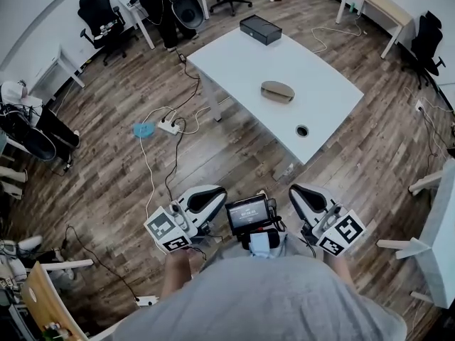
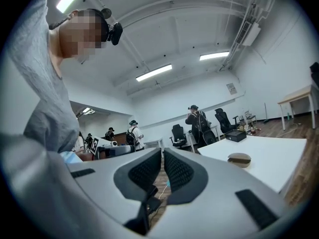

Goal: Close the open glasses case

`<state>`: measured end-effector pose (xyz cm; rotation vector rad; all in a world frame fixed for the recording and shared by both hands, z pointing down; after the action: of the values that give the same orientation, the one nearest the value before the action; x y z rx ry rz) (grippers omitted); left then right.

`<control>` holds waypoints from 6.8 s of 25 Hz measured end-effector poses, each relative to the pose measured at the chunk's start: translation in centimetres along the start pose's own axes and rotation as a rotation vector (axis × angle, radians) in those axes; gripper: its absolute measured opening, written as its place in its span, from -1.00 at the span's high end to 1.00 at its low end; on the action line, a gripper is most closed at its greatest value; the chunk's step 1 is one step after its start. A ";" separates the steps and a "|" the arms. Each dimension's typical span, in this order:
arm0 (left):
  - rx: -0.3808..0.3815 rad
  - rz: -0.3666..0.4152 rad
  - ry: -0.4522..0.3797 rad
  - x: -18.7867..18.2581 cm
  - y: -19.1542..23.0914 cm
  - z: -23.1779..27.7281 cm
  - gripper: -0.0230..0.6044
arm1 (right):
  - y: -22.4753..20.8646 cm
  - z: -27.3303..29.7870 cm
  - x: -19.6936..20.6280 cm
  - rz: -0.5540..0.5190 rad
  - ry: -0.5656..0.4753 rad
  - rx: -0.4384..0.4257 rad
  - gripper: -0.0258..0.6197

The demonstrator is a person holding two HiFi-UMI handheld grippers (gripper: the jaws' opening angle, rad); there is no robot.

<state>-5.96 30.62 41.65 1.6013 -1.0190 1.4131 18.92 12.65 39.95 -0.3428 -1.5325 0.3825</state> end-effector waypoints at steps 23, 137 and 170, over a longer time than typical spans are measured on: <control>0.215 0.025 0.054 -2.3 20.0 16.8 0.84 | -15.8 11.8 -8.8 0.044 -0.122 0.101 0.82; 0.393 1.258 1.046 26.6 31.7 39.8 0.62 | -17.4 7.6 -6.8 0.173 -0.265 0.611 0.82; 0.419 1.331 1.059 27.4 31.6 39.8 0.62 | -16.6 8.1 -7.4 0.162 -0.261 0.621 0.82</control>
<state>-17.43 -20.58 65.78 -0.0594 -1.0879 2.9694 11.27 -5.70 40.85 0.0777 -1.5536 1.0311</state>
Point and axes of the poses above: the fingertips, and each gripper's own axes: z forward along the fingers, y to its left, x out of its underside, the point moved 9 cm from there along -z, backward along the fingers, and after that the axes turned 13 degrees about z, right-handed, at the moved point
